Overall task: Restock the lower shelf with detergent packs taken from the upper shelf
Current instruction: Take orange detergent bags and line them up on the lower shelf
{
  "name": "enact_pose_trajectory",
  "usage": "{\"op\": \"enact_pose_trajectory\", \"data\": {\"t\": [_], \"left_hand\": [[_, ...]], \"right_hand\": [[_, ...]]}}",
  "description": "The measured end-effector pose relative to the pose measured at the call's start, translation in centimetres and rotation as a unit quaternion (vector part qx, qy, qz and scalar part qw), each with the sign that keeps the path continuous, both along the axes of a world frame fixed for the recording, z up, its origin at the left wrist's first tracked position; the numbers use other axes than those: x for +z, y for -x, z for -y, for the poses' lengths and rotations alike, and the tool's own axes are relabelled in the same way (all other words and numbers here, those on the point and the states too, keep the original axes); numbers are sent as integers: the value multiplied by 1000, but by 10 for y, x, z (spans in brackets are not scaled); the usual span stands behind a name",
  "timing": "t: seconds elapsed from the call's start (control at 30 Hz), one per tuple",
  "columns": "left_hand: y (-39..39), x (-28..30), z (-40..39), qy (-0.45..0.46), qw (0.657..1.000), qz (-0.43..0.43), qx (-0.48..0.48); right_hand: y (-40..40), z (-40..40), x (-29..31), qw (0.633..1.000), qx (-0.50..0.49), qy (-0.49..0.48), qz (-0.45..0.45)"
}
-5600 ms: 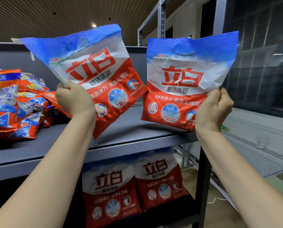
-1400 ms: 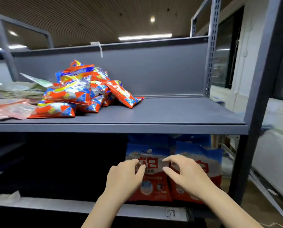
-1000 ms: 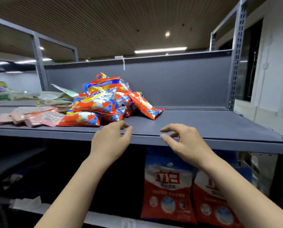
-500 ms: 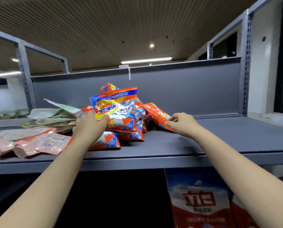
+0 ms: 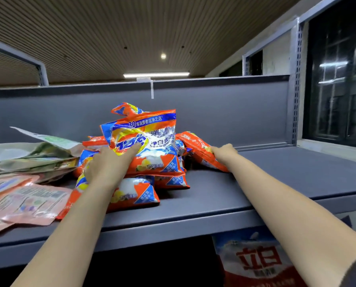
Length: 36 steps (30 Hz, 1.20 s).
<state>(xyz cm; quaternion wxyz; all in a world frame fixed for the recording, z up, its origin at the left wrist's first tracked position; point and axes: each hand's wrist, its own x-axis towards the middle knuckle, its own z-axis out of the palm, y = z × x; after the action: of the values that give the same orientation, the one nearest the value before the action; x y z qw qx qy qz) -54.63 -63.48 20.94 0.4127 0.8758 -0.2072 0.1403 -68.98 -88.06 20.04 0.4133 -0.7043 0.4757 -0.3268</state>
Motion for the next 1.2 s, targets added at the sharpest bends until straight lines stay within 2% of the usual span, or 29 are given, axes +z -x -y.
{"op": "enact_pose_trajectory", "data": {"t": [0.13, 0.2, 0.3, 0.47, 0.57, 0.63, 0.7, 0.77, 0.83, 0.93, 1.07, 1.2], "left_hand": [[2, -4, -1, 16, 1000, 19, 0], [3, -5, -2, 20, 1000, 22, -9], [0, -6, -1, 34, 999, 22, -12], [1, -17, 0, 74, 995, 66, -2], [2, -20, 1, 111, 990, 86, -2], [4, -21, 2, 132, 986, 101, -2], [1, -20, 0, 147, 987, 69, -10], [-3, -12, -5, 204, 975, -52, -65], [-5, 4, -14, 271, 934, -190, -131], [-6, 25, -23, 246, 913, -286, -156], [2, 32, -23, 233, 913, -295, -157], [15, 23, -24, 313, 912, -190, -182]], "right_hand": [[5, 5, 2, 990, 72, -102, 68], [9, 3, 6, 985, 75, -151, 48], [12, 1, 13, 977, 59, -193, 72], [24, -3, 3, 977, 28, -147, 153], [40, -9, -6, 977, -20, -60, 204], [52, -13, -6, 982, -10, -8, 188], [58, -20, -4, 982, 11, 15, 188], [61, -30, -4, 977, 27, 14, 210], [63, -38, -7, 963, 53, -15, 263], [69, -47, -10, 935, 98, -42, 339], [77, -51, -7, 954, 112, 11, 279], [87, -64, -5, 962, 92, 85, 243]]}}
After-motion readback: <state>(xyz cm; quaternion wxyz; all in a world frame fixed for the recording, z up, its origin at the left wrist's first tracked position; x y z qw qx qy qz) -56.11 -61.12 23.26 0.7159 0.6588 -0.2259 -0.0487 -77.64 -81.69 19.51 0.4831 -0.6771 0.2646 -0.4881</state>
